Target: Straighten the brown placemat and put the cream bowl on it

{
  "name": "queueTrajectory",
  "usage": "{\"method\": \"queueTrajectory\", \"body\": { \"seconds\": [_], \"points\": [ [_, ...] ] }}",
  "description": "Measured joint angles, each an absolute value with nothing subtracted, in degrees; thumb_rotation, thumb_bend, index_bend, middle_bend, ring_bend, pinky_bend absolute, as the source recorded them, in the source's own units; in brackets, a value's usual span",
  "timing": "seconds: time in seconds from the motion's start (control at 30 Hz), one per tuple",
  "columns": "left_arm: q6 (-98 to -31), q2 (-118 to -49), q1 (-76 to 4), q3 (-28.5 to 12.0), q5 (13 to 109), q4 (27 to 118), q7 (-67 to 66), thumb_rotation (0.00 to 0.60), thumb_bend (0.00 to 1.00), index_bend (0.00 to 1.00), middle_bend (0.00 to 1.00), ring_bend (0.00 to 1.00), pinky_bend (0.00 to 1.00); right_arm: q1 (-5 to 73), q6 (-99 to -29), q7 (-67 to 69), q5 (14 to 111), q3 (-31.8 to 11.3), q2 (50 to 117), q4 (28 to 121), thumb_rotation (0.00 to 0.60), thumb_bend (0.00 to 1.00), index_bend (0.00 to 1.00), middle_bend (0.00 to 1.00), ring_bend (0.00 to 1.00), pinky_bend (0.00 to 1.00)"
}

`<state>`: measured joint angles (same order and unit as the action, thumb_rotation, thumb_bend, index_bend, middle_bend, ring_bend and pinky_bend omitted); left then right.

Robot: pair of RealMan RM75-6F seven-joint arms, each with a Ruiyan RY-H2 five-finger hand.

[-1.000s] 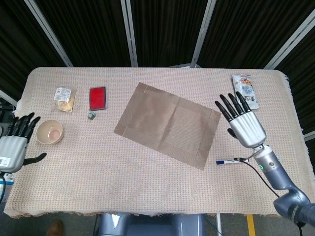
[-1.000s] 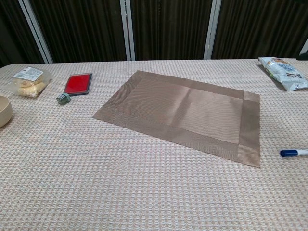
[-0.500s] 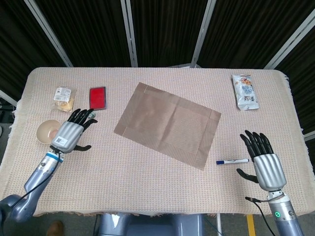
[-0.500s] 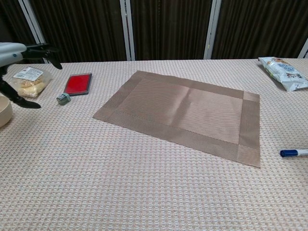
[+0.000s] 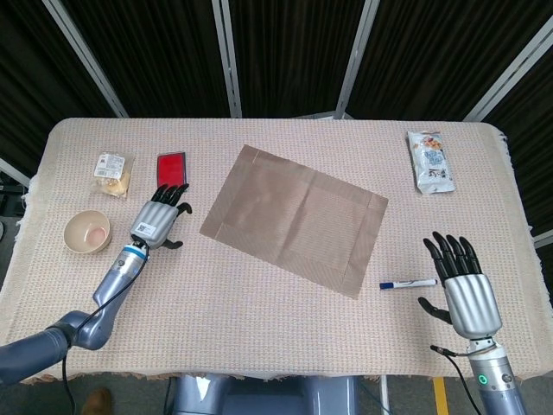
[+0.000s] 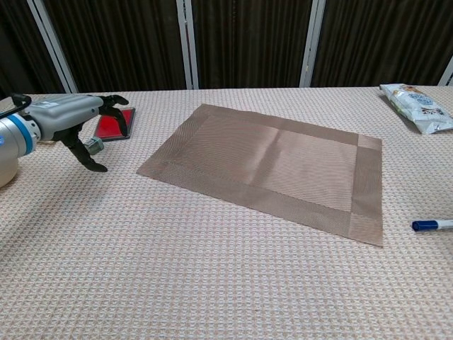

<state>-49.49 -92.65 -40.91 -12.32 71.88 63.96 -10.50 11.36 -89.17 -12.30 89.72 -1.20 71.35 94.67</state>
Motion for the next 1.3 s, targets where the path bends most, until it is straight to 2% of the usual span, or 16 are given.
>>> {"method": "queueTrajectory", "body": {
  "seconds": [0.4, 0.77, 1.13, 1.3],
  "points": [
    [-45.90, -103.50, -46.40, -12.94, 71.96, 48.49, -3.41, 0.600, 0.12, 0.34, 0.00, 0.00, 0.00, 11.42, -87.23, -10.24, 88.43, -2.85, 71.73, 93.20, 0.600, 0.00, 0.00, 0.00, 0.00, 0.00],
    [-44.23, -108.40, -48.63, -11.71, 73.21, 40.40, -0.26, 0.600, 0.13, 0.34, 0.00, 0.00, 0.00, 10.98, -87.17, -9.37, 88.33, -3.83, 71.65, 92.68, 0.600, 0.00, 0.00, 0.00, 0.00, 0.00],
    [-43.93, -108.96, -49.23, -11.44, 73.47, 39.45, 0.05, 0.600, 0.34, 0.37, 0.00, 0.00, 0.00, 10.66, -87.24, -8.46, 88.93, -4.26, 71.39, 92.79, 0.600, 0.00, 0.00, 0.00, 0.00, 0.00],
    [-44.26, -108.96, -49.39, -11.43, 73.51, 39.82, -0.49, 0.600, 0.40, 0.38, 0.00, 0.00, 0.00, 10.52, -87.19, -8.35, 89.05, -4.42, 71.25, 92.97, 0.600, 0.00, 0.00, 0.00, 0.00, 0.00]
  ]
}}
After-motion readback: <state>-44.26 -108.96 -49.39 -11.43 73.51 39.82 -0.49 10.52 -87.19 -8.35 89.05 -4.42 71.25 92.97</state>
